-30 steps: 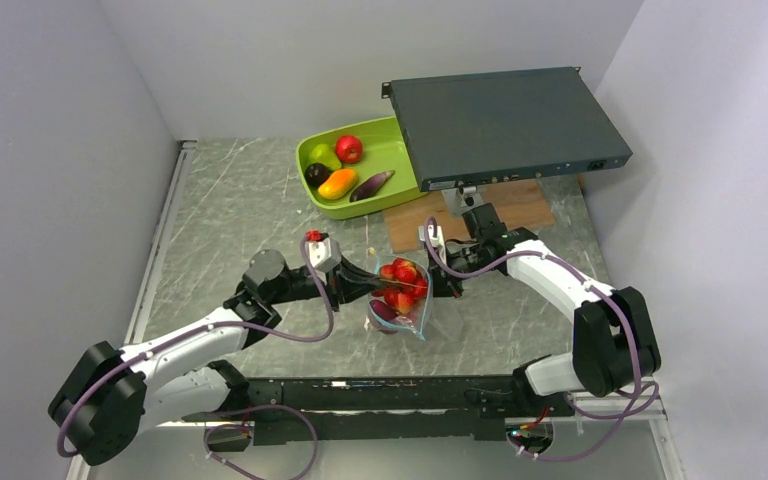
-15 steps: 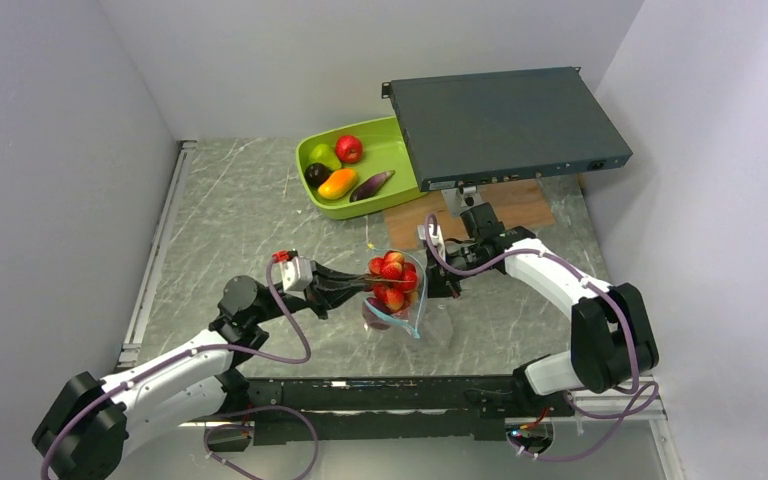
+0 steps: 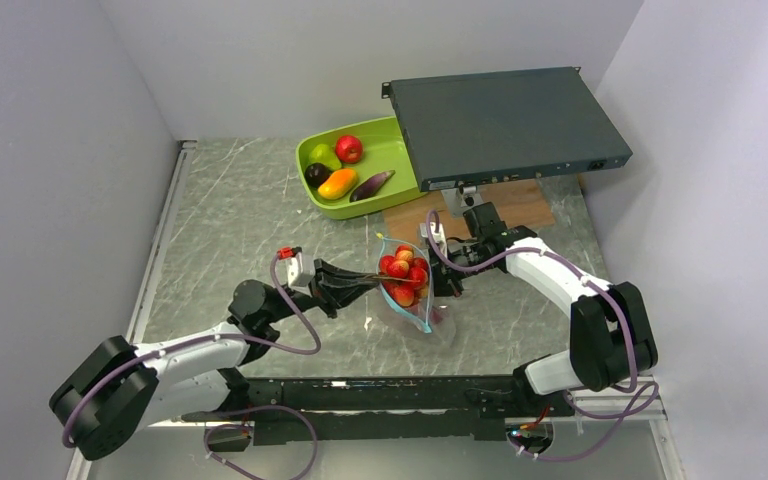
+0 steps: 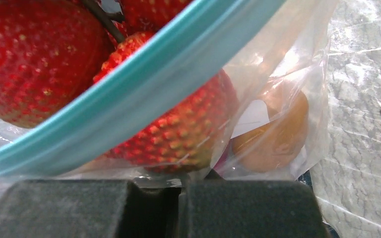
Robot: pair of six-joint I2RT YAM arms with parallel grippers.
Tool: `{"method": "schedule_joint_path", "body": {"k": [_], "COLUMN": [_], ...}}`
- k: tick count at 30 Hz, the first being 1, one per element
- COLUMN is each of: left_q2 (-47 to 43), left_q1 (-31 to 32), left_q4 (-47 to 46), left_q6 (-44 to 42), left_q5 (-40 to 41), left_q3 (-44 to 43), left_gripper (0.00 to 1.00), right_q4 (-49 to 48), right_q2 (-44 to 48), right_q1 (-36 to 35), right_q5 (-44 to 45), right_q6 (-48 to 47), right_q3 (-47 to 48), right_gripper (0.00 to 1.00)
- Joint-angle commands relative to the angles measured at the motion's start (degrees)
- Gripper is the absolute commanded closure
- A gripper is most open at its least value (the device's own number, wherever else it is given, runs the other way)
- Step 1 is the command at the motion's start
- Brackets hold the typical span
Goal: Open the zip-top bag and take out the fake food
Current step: Pick up the fake fruit from the zipper food storage bag.
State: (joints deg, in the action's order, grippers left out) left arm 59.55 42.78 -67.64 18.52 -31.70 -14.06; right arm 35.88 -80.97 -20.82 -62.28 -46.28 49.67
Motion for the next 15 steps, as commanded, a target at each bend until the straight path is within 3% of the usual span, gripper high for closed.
{"method": "schedule_joint_path", "body": {"k": [1, 4, 8, 15], "left_q2": [-1.69, -9.29, -16.55, -18.51], "left_q1": [0.55, 0.56, 0.57, 0.46], "left_q4": [-9.59, 7.06, 22.52, 26.42], "left_q6": [1.80, -4.71, -11.09, -12.20], "left_q5": [2.12, 2.76, 5.15, 6.57], "left_q3": [-1.75, -5.22, -7.81, -8.92], "left_gripper": [1.00, 1.00, 1.00, 1.00], "right_q4": [-0.53, -0.39, -0.45, 0.24], "right_q2": [-0.02, -0.15, -0.04, 0.37], "right_q1": [0.29, 0.26, 0.25, 0.25], "right_q5": [-2.28, -1.90, -1.40, -0.96], "right_q6": [-1.17, -1.27, -1.52, -2.78], "right_q3": [1.70, 1.83, 1.75, 1.66], "right_gripper": [1.00, 1.00, 1.00, 1.00]}}
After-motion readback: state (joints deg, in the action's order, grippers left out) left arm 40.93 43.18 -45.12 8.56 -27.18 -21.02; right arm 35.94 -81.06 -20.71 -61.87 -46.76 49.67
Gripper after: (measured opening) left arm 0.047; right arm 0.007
